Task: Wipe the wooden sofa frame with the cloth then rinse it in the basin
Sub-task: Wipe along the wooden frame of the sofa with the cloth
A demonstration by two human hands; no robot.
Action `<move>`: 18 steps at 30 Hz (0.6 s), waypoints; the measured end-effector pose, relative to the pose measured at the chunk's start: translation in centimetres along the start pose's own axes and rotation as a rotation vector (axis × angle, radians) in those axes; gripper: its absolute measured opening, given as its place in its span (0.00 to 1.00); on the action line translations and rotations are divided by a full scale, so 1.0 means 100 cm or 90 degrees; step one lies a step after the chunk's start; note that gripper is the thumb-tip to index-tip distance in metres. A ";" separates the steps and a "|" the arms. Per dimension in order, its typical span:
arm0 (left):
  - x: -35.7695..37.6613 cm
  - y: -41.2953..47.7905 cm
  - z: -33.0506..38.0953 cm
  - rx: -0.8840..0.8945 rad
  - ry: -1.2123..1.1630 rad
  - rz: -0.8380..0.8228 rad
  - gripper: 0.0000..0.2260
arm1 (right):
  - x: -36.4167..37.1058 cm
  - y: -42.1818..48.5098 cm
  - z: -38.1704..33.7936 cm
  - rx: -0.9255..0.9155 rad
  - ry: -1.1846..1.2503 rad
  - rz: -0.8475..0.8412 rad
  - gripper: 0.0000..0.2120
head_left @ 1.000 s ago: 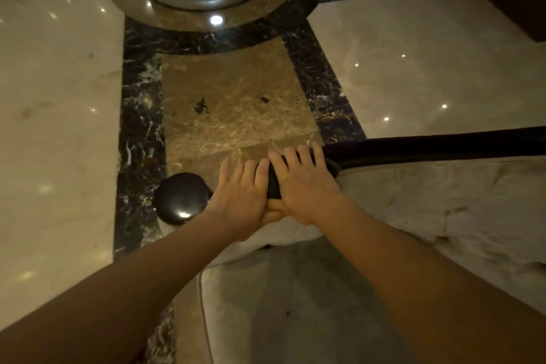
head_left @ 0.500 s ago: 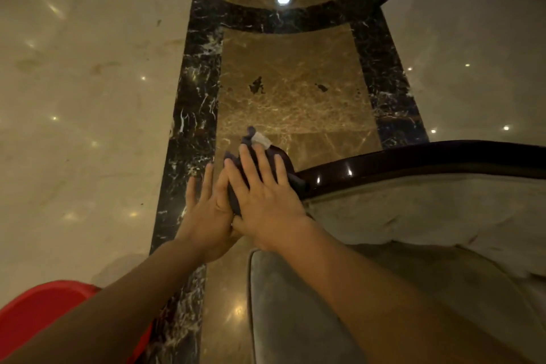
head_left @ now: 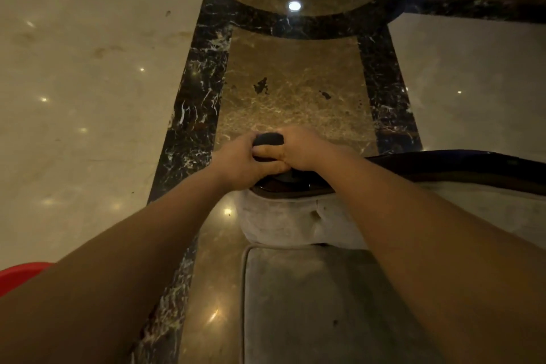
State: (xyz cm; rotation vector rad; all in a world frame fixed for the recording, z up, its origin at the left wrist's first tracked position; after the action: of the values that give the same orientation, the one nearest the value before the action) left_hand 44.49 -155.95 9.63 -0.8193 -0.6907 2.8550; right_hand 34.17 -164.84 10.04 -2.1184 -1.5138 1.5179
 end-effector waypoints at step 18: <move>-0.003 -0.121 0.037 0.120 0.066 0.087 0.10 | 0.026 -0.147 -0.055 0.044 0.219 0.071 0.13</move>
State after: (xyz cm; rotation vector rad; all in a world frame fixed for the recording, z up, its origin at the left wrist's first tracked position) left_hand 42.37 -146.62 17.98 -1.0110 -0.3595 2.9123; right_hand 28.98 -153.37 19.82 -2.3076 -1.2263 1.1377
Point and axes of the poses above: each hand's wrist, its own y-axis towards the middle knuckle, its own x-axis out of the palm, z = x × y, the point moved 4 cm from there along y, towards the middle knuckle, and after that the axes turned 12 degrees about -z, right-handed, at the moved point
